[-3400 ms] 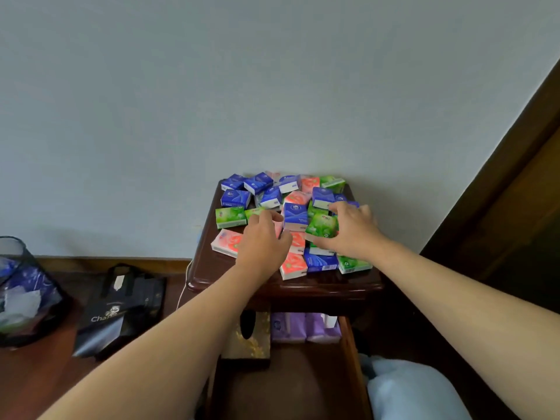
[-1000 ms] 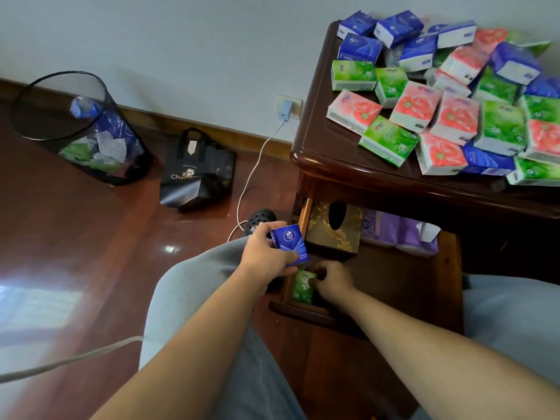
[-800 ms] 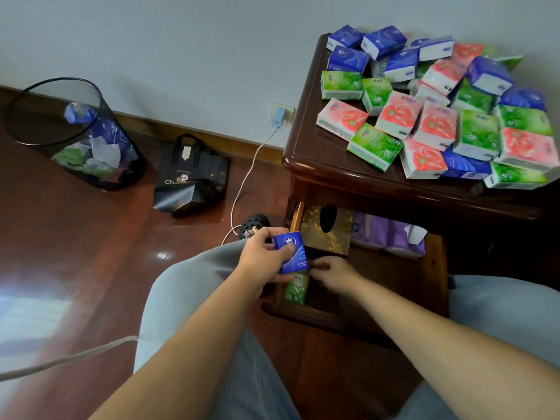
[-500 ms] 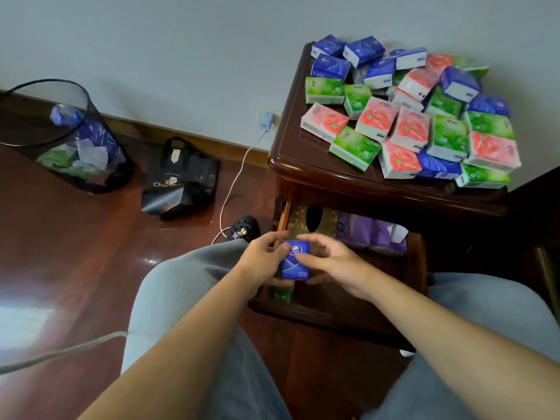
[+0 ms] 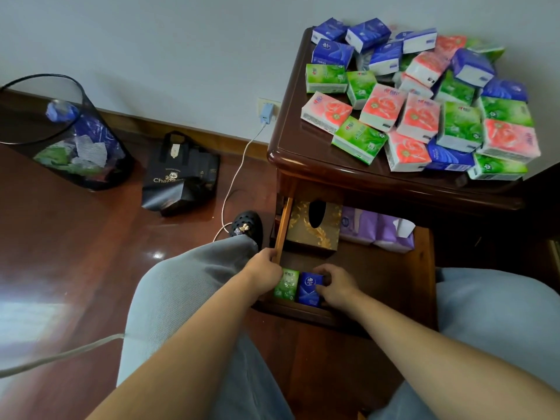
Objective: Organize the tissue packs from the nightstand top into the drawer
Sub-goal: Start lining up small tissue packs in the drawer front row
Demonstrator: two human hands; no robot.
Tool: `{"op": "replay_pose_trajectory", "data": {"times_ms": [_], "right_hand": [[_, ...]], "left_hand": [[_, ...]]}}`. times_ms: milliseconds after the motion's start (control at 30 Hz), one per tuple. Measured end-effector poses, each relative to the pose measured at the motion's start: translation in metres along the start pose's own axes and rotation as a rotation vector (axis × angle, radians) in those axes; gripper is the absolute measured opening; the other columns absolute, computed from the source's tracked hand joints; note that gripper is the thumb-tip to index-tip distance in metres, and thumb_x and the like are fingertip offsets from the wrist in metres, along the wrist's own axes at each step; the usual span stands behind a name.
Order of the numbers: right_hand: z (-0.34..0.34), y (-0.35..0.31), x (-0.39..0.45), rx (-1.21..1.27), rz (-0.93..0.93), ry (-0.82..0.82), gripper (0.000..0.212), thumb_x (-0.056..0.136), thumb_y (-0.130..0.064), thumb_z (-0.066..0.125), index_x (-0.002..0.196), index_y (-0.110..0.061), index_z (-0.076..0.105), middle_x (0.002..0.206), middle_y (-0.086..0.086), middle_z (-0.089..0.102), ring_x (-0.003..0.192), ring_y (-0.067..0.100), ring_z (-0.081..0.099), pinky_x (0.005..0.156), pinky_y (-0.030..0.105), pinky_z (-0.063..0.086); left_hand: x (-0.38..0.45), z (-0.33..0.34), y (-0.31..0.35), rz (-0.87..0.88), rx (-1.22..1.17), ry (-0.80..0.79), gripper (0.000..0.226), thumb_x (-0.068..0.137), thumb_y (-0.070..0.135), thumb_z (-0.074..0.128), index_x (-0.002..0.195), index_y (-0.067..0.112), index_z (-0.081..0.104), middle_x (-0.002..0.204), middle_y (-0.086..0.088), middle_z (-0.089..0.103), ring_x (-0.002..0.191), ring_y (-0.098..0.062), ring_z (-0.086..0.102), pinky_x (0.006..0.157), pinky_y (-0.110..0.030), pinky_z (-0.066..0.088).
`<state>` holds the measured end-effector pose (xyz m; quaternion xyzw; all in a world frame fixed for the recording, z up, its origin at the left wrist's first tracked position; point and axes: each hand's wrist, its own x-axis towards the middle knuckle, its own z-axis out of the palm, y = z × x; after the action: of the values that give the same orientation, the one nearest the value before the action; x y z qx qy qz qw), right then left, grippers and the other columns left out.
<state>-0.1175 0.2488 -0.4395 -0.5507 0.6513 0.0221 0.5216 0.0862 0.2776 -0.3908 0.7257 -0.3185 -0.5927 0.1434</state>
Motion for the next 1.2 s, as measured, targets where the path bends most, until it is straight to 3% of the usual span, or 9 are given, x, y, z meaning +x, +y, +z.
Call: {"op": "replay_pose_trajectory", "data": {"times_ms": [133, 333, 500, 600, 733, 867, 1000, 1067, 1200], "right_hand": [[0.012, 0.007, 0.011, -0.155, -0.02, 0.061, 0.048, 0.089, 0.001, 0.072, 0.133, -0.018, 0.066, 0.131, 0.005, 0.067, 0.12, 0.019, 0.062, 0.1, 0.028, 0.05], [0.015, 0.004, 0.021, -0.193, 0.041, -0.021, 0.058, 0.092, -0.005, 0.073, 0.146, -0.02, 0.057, 0.142, 0.007, 0.062, 0.13, 0.023, 0.059, 0.111, 0.037, 0.05], [-0.003, -0.006, 0.012, -0.235, 0.0, -0.084, 0.068, 0.095, -0.021, 0.073, 0.156, -0.026, 0.043, 0.149, 0.008, 0.055, 0.133, 0.026, 0.056, 0.107, 0.032, 0.049], [-0.023, -0.018, -0.004, -0.218, -0.053, 0.04, 0.051, 0.097, -0.032, 0.071, 0.145, -0.026, 0.055, 0.134, 0.003, 0.064, 0.12, 0.023, 0.063, 0.095, 0.032, 0.052], [-0.072, -0.042, -0.042, -0.082, -0.244, 0.148, 0.011, 0.1, -0.043, 0.064, 0.103, -0.033, 0.068, 0.093, -0.008, 0.072, 0.086, 0.013, 0.07, 0.082, 0.038, 0.06], [-0.143, -0.066, -0.089, -0.104, -0.461, 0.528, 0.037, 0.094, -0.062, 0.054, 0.079, -0.03, 0.065, 0.071, -0.014, 0.067, 0.069, 0.003, 0.063, 0.065, 0.035, 0.052], [-0.215, -0.085, -0.115, -0.059, -0.543, 0.896, 0.03, 0.093, -0.055, 0.059, 0.079, -0.029, 0.054, 0.073, -0.01, 0.061, 0.07, 0.008, 0.059, 0.057, 0.033, 0.043], [-0.247, -0.092, -0.115, -0.079, -0.467, 1.027, 0.023, 0.091, -0.048, 0.065, 0.095, -0.028, 0.055, 0.095, -0.01, 0.06, 0.091, 0.018, 0.061, 0.069, 0.035, 0.047], [-0.287, -0.1, -0.101, -0.133, -0.108, 1.079, 0.073, 0.074, -0.06, 0.076, 0.128, -0.021, 0.048, 0.133, 0.01, 0.05, 0.126, 0.035, 0.045, 0.104, 0.043, 0.042]], "left_hand": [[0.0, -0.001, 0.0, -0.003, -0.021, -0.02, 0.066, 0.099, 0.006, 0.052, 0.158, 0.027, 0.033, 0.13, -0.011, 0.062, 0.102, -0.026, 0.07, 0.084, -0.042, 0.063], [0.0, -0.002, 0.002, 0.027, 0.02, -0.046, 0.069, 0.097, 0.005, 0.057, 0.159, 0.022, 0.031, 0.129, -0.012, 0.064, 0.1, -0.021, 0.07, 0.073, -0.031, 0.058], [-0.012, 0.001, 0.009, 0.089, 0.012, 0.049, 0.064, 0.096, 0.014, 0.059, 0.155, 0.022, 0.035, 0.133, -0.011, 0.061, 0.11, -0.026, 0.067, 0.095, -0.047, 0.059], [-0.025, 0.005, 0.024, 0.245, 0.018, 0.213, 0.048, 0.094, 0.024, 0.062, 0.14, 0.023, 0.05, 0.126, -0.005, 0.063, 0.104, -0.019, 0.067, 0.091, -0.042, 0.059], [-0.047, 0.011, 0.067, 0.489, 0.055, 0.331, 0.009, 0.093, 0.033, 0.067, 0.101, 0.03, 0.066, 0.104, 0.008, 0.068, 0.09, -0.003, 0.062, 0.073, -0.022, 0.047], [-0.07, 0.018, 0.134, 0.653, 0.092, 0.4, 0.012, 0.093, 0.042, 0.067, 0.086, 0.032, 0.065, 0.09, 0.011, 0.068, 0.084, -0.004, 0.062, 0.074, -0.028, 0.052], [-0.082, 0.028, 0.202, 0.783, 0.13, 0.478, 0.01, 0.094, 0.04, 0.066, 0.093, 0.032, 0.059, 0.098, 0.01, 0.062, 0.085, -0.007, 0.061, 0.07, -0.029, 0.047], [-0.083, 0.032, 0.23, 0.806, 0.158, 0.528, 0.018, 0.093, 0.038, 0.068, 0.104, 0.029, 0.057, 0.109, 0.006, 0.059, 0.096, -0.016, 0.06, 0.077, -0.034, 0.047], [-0.078, 0.039, 0.266, 0.765, 0.274, 0.656, 0.043, 0.091, 0.03, 0.069, 0.128, 0.018, 0.051, 0.132, -0.009, 0.05, 0.125, -0.033, 0.047, 0.095, -0.046, 0.044]]}}
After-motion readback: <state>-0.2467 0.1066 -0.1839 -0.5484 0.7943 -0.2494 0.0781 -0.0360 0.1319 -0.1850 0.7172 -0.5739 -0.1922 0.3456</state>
